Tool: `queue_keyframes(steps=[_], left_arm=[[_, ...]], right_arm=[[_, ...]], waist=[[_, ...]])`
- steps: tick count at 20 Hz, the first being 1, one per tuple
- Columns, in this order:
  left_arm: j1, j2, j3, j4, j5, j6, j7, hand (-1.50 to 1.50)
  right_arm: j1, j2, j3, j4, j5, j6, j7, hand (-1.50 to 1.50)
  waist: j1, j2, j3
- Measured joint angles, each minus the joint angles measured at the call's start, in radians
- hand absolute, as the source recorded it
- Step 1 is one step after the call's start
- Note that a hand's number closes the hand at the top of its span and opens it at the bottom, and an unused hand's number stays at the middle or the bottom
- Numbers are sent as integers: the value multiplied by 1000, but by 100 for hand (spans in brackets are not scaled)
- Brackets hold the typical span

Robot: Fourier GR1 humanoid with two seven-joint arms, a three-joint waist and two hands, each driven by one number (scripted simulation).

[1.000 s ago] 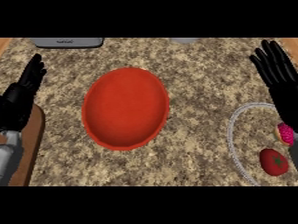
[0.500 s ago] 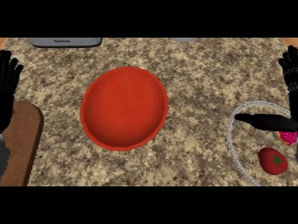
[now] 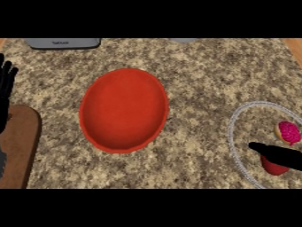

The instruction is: Pick the cupcake from the placemat and place it in the bowl

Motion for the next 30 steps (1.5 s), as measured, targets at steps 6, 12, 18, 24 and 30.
queue_keyframes(steps=[6, 12, 18, 24, 30], left_arm=[[22, -2, 5, -14, 0, -8, -11, 0], [0, 0, 6, -8, -1, -11, -2, 0], [-22, -9, -1, 5, -12, -13, 4, 0], [-41, -15, 18, 31, -6, -35, 5, 0], [-34, -18, 34, 25, -9, -52, 0, 0]], right_arm=[[79, -214, -95, -177, 10, 168, 321, -150], [113, -389, -142, -298, -113, 413, 566, -150], [120, -468, -198, -298, -235, 610, 653, -150], [136, -417, -266, -285, -234, 735, 674, -150], [123, -322, -261, -177, -141, 808, 598, -150]], waist=[[-4, -1, -1], [4, 3, 0], [17, 6, 2], [20, 7, 3], [27, 8, 4]])
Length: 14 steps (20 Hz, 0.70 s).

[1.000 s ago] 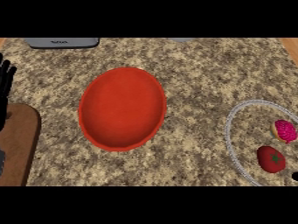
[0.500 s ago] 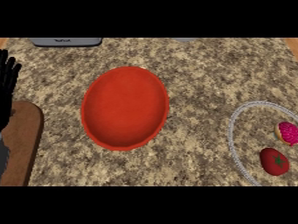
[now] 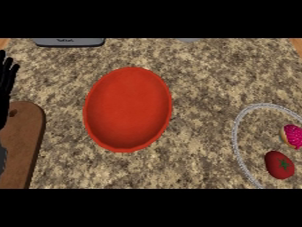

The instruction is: Pick the cupcake from the placemat and place it in the bowl

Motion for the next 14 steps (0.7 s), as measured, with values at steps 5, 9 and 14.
queue_keyframes(steps=[5, 9, 14], left_arm=[[-16, -4, 3, 9, -14, -7, 4, 0], [1, -29, -10, -9, -34, 3, -2, 0], [9, -28, 9, -26, -29, -11, 9, 0]], right_arm=[[3, 91, 3, 79, 96, 19, -76, -150], [-31, 152, 18, 169, 175, 22, -119, -150], [-26, 217, 12, 241, 271, 17, -208, -150]], waist=[[0, 0, 0], [3, 0, 0], [2, 0, 0]])
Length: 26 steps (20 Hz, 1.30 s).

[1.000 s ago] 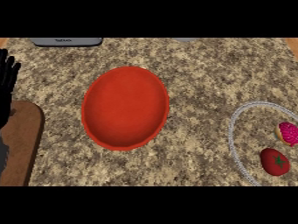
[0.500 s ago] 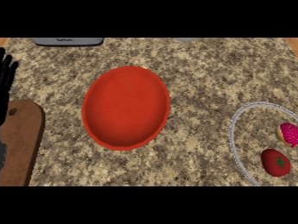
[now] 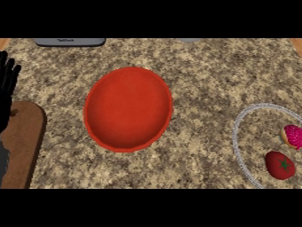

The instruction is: Pick the cupcake from the placemat and place it in the bowl

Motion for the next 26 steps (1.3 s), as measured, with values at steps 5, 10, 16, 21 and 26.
queue_keyframes(steps=[5, 10, 16, 21, 26], left_arm=[[16, -6, 9, -12, -6, -14, -2, 0], [-9, -14, 14, -1, -15, -11, 8, 0], [-19, -18, 22, 13, -23, -22, 0, 0], [-29, -13, 36, 16, -24, -30, 10, 0], [-3, -28, 33, -15, -29, -32, 17, 0]], right_arm=[[-51, 53, -10, 84, 64, 8, -88, -150], [-60, 96, -13, 137, 132, 0, -174, -150], [-123, 135, -19, 237, 199, 17, -209, -150], [-143, 180, -11, 305, 270, 3, -246, -150], [-181, 197, -26, 391, 318, 1, -271, -150]], waist=[[1, 0, 0], [-1, 0, 0], [1, 0, 0], [0, 0, -1], [1, -2, -4]])
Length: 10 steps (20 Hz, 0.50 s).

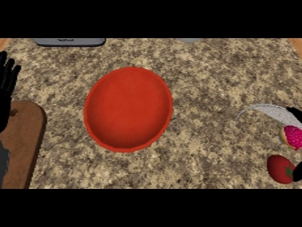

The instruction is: Pick the cupcake from the placemat and place it in the bowl

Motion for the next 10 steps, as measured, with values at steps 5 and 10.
queue_keyframes(steps=[5, 10], left_arm=[[-10, -4, 8, 30, -6, -4, -19, 0], [-29, 1, 10, 27, -11, -1, -1, 0]], right_arm=[[-30, 33, -9, 56, 36, -8, 9, -150], [-27, 15, -19, 136, 83, -55, -87, 150]], waist=[[-2, -1, -4], [-3, -3, -9]])
